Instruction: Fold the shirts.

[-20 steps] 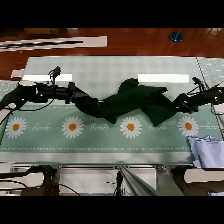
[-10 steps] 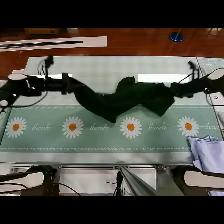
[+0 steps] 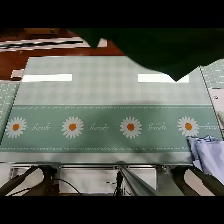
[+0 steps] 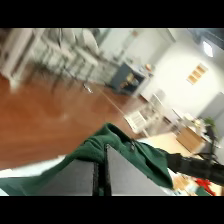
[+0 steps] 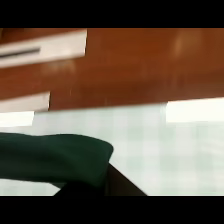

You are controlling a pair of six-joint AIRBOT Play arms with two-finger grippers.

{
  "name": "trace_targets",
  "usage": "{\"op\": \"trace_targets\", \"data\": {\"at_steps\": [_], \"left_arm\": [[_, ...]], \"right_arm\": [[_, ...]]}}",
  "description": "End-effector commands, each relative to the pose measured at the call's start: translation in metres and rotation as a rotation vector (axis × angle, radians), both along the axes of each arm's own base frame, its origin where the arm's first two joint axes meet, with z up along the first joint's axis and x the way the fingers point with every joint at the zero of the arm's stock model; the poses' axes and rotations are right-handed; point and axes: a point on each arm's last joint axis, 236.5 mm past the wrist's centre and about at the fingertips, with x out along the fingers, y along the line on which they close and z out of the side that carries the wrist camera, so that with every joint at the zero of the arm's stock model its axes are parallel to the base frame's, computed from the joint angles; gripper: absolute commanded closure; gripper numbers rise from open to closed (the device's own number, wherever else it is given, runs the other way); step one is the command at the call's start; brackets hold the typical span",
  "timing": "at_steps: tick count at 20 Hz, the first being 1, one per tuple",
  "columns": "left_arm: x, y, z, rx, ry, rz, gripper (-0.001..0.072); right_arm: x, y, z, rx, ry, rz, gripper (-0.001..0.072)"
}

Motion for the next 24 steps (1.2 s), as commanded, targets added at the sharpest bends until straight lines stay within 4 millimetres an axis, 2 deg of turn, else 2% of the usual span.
{"op": "trace_targets", "data": {"at_steps": [1,5,7,9,11,13,15,17,20,22,24], "left_arm": [[-0.058,-0.001,0.052,0.041,-0.090,0.073,0.0684],[-0.104,-0.039,0.021,0.190,0.030,-0.013,0.0684],[-0.124,-0.048,0.002,0.270,0.102,0.003,0.0685],[-0.140,-0.047,-0.023,0.374,0.183,0.064,0.0685],[-0.153,-0.032,-0.053,0.492,0.286,0.167,0.0684],[-0.165,-0.009,-0.082,0.591,0.396,0.279,0.0685],[-0.181,0.011,-0.120,0.671,0.530,0.338,0.0685],[-0.194,0.018,-0.165,0.699,0.657,0.320,0.0685],[-0.202,0.009,-0.244,0.628,0.859,0.210,0.0685],[-0.194,0.006,-0.295,0.545,0.949,0.177,0.0685],[-0.178,0.007,-0.340,0.450,1.008,0.189,0.0684]], "right_arm": [[-0.048,0.010,0.062,-0.063,-0.130,-0.019,0.0685],[-0.095,0.046,0.077,-0.023,-0.131,0.053,0.0685],[-0.118,0.066,0.083,-0.001,-0.134,0.099,0.0685],[-0.140,0.083,0.079,0.027,-0.100,0.140,0.0685],[-0.157,0.092,0.063,0.032,-0.021,0.167,0.0685],[-0.169,0.094,0.038,0.024,0.100,0.190,0.0685],[-0.184,0.083,-0.003,0.006,0.308,0.171,0.0686],[-0.194,0.072,-0.035,-0.053,0.475,0.170,0.0685],[-0.182,0.070,-0.077,-0.115,0.655,0.214,0.0685],[-0.151,0.076,-0.112,-0.129,0.731,0.250,0.0685],[-0.101,0.087,-0.148,-0.135,0.734,0.284,0.0685]]}}
